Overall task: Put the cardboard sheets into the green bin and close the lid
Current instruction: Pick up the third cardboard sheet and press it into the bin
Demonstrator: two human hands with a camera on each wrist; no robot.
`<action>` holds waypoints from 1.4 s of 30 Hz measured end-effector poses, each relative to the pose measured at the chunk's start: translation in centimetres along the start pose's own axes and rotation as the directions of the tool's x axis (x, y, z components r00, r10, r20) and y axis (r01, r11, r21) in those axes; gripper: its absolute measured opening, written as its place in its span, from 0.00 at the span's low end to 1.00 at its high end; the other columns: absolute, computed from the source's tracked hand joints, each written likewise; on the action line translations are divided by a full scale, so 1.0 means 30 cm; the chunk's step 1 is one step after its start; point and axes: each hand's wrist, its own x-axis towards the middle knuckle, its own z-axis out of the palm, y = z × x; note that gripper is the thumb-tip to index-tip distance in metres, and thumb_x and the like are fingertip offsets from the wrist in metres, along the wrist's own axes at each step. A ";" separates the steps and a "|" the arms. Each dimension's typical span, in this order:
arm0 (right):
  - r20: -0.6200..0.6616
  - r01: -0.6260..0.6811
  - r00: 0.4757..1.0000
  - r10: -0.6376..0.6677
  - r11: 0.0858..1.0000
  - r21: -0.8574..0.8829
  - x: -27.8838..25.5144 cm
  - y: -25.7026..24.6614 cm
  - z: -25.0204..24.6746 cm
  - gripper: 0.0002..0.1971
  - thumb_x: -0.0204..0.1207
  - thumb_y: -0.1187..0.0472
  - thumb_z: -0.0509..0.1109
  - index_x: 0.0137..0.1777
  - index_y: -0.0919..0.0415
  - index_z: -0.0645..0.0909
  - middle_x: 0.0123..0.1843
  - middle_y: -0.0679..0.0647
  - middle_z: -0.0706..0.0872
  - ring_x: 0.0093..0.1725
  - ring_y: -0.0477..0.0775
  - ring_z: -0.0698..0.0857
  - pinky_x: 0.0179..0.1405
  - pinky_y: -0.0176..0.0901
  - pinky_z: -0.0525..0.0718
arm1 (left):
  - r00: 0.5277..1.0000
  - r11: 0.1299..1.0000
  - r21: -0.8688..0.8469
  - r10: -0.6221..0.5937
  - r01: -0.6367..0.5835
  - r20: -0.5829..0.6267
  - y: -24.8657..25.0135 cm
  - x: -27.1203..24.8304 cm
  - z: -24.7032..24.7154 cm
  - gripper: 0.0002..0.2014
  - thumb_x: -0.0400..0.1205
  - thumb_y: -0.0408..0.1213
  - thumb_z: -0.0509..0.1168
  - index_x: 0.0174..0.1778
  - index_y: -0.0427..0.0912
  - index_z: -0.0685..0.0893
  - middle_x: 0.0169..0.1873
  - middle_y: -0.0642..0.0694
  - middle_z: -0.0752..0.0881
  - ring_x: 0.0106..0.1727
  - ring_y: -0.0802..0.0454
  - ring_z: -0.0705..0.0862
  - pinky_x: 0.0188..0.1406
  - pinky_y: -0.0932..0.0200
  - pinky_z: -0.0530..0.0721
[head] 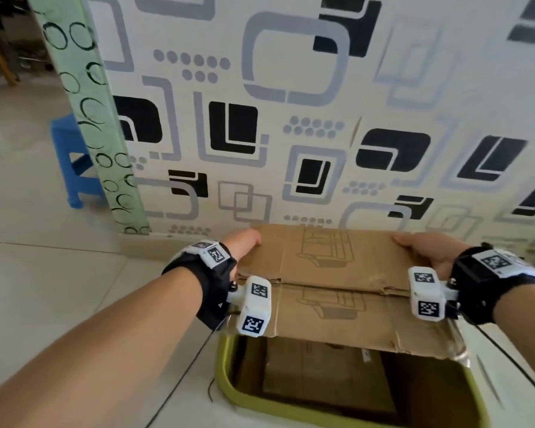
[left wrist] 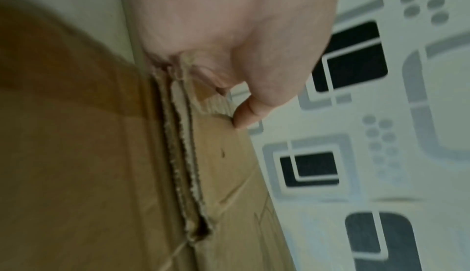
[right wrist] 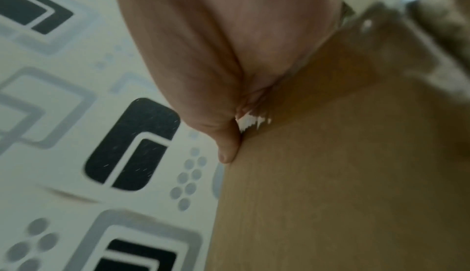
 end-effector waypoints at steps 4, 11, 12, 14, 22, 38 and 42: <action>-0.076 -0.021 0.997 0.017 0.998 -0.051 0.054 0.143 -0.052 0.20 0.81 0.51 0.70 0.63 0.67 0.81 0.62 0.65 0.87 0.61 0.70 0.86 0.68 0.69 0.81 | 1.000 0.987 0.162 0.007 -0.011 0.024 -0.022 0.069 0.100 0.30 0.68 0.42 0.64 0.68 0.33 0.79 0.61 0.32 0.86 0.62 0.33 0.85 0.66 0.36 0.81; -0.116 0.093 0.986 -0.120 0.972 -0.215 0.127 0.265 -0.019 0.19 0.81 0.49 0.66 0.54 0.67 0.83 0.62 0.70 0.87 0.61 0.72 0.85 0.67 0.66 0.82 | 0.999 0.890 0.455 0.039 -0.038 0.008 -0.054 0.063 0.141 0.21 0.84 0.39 0.60 0.70 0.31 0.76 0.65 0.33 0.83 0.66 0.35 0.83 0.68 0.41 0.81; -0.127 0.098 0.983 -0.130 0.967 -0.235 0.101 0.251 -0.008 0.18 0.82 0.50 0.66 0.54 0.67 0.83 0.61 0.71 0.87 0.61 0.72 0.85 0.66 0.65 0.83 | 0.999 0.875 0.483 0.041 -0.039 0.006 -0.053 0.060 0.135 0.20 0.83 0.40 0.61 0.66 0.30 0.78 0.61 0.34 0.85 0.63 0.36 0.84 0.67 0.40 0.82; -0.167 0.100 0.974 -0.151 0.955 -0.279 0.052 0.231 0.000 0.22 0.82 0.49 0.67 0.58 0.71 0.83 0.57 0.69 0.88 0.57 0.71 0.86 0.61 0.63 0.86 | 0.999 0.833 0.552 0.047 -0.041 0.003 -0.039 0.036 0.126 0.16 0.82 0.43 0.61 0.58 0.34 0.78 0.47 0.38 0.85 0.56 0.38 0.86 0.65 0.42 0.84; -0.091 0.012 0.993 -0.071 0.848 -0.530 0.007 0.225 -0.011 0.21 0.81 0.50 0.72 0.44 0.72 0.76 0.38 0.69 0.84 0.38 0.72 0.90 0.38 0.64 0.93 | 0.995 0.469 0.881 0.095 -0.059 0.016 -0.026 -0.011 0.137 0.15 0.86 0.46 0.57 0.55 0.38 0.79 0.33 0.41 0.80 0.40 0.44 0.83 0.52 0.55 0.84; 0.312 0.271 0.950 0.009 0.471 -0.839 0.015 0.266 0.168 0.17 0.66 0.48 0.84 0.43 0.62 0.90 0.36 0.54 0.93 0.28 0.50 0.88 0.38 0.45 0.90 | 0.964 0.312 0.912 0.110 -0.265 0.243 -0.122 0.098 0.265 0.17 0.76 0.48 0.72 0.50 0.37 0.88 0.44 0.43 0.91 0.44 0.45 0.89 0.48 0.53 0.88; 0.389 0.366 0.919 0.064 0.229 -0.902 0.064 0.333 0.244 0.21 0.57 0.41 0.87 0.40 0.52 0.85 0.37 0.48 0.88 0.38 0.50 0.86 0.40 0.44 0.87 | 0.947 0.139 0.937 0.067 -0.321 0.314 -0.209 0.134 0.306 0.24 0.71 0.47 0.77 0.58 0.40 0.80 0.54 0.42 0.86 0.53 0.42 0.87 0.53 0.47 0.88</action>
